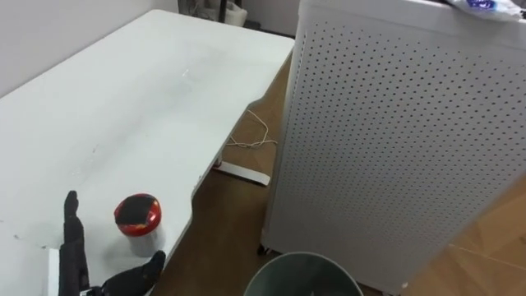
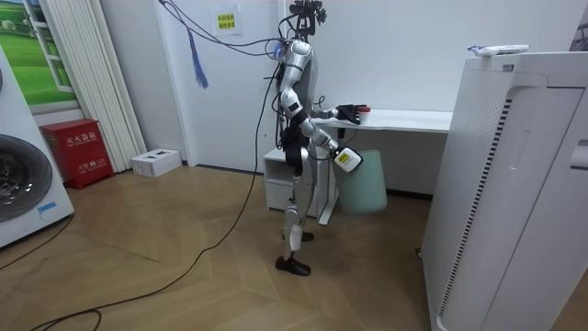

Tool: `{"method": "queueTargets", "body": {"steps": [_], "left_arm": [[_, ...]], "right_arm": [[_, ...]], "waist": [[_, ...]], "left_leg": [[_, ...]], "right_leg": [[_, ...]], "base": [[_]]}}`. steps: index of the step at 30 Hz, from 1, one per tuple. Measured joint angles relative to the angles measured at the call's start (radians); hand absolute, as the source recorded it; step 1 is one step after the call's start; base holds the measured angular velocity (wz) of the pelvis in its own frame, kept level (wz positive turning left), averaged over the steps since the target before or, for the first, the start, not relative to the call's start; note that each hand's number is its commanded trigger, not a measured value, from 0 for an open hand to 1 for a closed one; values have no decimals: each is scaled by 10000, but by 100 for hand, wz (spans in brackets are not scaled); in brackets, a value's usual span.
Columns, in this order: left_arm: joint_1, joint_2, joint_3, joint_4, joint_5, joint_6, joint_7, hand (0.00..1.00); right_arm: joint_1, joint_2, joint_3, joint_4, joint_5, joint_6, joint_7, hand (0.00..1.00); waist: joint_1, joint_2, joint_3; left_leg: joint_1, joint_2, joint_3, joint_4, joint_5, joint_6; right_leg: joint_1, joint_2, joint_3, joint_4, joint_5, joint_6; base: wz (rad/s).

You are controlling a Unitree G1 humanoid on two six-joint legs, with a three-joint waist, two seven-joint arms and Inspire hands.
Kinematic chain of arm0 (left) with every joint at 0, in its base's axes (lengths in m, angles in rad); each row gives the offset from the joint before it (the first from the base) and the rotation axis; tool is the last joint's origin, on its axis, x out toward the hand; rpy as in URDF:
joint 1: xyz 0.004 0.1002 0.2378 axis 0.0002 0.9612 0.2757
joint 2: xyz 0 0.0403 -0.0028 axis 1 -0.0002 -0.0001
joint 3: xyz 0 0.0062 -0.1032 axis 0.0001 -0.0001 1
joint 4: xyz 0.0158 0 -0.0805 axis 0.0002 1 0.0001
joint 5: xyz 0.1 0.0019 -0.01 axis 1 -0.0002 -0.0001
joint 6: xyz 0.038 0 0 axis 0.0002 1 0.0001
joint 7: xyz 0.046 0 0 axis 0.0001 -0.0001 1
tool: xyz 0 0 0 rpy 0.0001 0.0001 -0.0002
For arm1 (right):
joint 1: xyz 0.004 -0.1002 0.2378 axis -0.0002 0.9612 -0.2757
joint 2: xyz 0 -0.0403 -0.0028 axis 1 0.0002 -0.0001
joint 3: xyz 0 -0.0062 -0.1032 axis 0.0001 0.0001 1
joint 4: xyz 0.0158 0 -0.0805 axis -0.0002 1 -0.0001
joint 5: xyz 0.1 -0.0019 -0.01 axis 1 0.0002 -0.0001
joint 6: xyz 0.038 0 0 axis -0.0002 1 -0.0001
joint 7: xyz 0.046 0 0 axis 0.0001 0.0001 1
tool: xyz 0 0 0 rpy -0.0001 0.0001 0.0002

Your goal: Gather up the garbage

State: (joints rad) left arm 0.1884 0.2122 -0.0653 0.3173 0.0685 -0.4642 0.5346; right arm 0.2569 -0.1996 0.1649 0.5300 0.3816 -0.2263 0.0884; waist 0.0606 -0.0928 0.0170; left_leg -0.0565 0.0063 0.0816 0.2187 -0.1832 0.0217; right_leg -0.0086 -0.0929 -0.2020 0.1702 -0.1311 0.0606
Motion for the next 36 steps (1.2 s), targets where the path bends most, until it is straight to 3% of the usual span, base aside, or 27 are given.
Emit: {"method": "queueTargets", "body": {"steps": [10,18,21,22,23,24,25,36], "left_arm": [[-71,-1,-251,30,6,0,-209,0],[-473,-2,-342,267,19,1,-534,2],[-485,-4,-343,270,19,1,-676,49],[-485,-5,-343,270,19,1,-692,55],[-488,-5,-343,268,22,1,-712,73],[-495,-5,-341,268,28,2,-713,75],[-502,-5,-340,267,28,4,-713,100],[-780,-31,-354,296,-5,93,-632,100]], "right_arm": [[0,5,114,-1,14,-1,-13,100],[-45,8,113,-1,15,0,122,100],[-45,8,113,-2,14,-1,196,100],[-45,8,113,-3,13,0,209,100],[-45,8,110,-3,-4,0,223,100],[-44,8,108,-4,-25,0,225,100],[-44,7,108,-4,-26,0,225,100],[-67,3,106,-11,-9,0,219,100]], "waist": [[-15,54,36],[-16,62,41],[-20,64,40],[-20,64,40],[-26,72,43],[-38,84,45],[-40,91,47],[-116,196,41]], "left_leg": [[0,4,50,4,0,0],[-26,5,32,14,-3,-4],[-20,5,32,16,-3,-5],[-19,5,32,17,-3,-5],[-19,5,30,25,-3,-5],[-21,5,29,26,-4,-5],[-22,5,29,26,-4,-6],[5,17,13,10,-5,-7]], "right_leg": [[-30,1,19,1,6,-9],[-95,6,10,5,6,-10],[-90,7,15,6,7,-10],[-90,7,16,6,7,-11],[-88,8,17,6,7,-11],[-92,8,15,5,7,-11],[-94,9,14,5,7,-12],[-61,21,29,-1,16,-25]], "base": [[0],[0],[-2],[0],[0],[0],[0],[0]]}}
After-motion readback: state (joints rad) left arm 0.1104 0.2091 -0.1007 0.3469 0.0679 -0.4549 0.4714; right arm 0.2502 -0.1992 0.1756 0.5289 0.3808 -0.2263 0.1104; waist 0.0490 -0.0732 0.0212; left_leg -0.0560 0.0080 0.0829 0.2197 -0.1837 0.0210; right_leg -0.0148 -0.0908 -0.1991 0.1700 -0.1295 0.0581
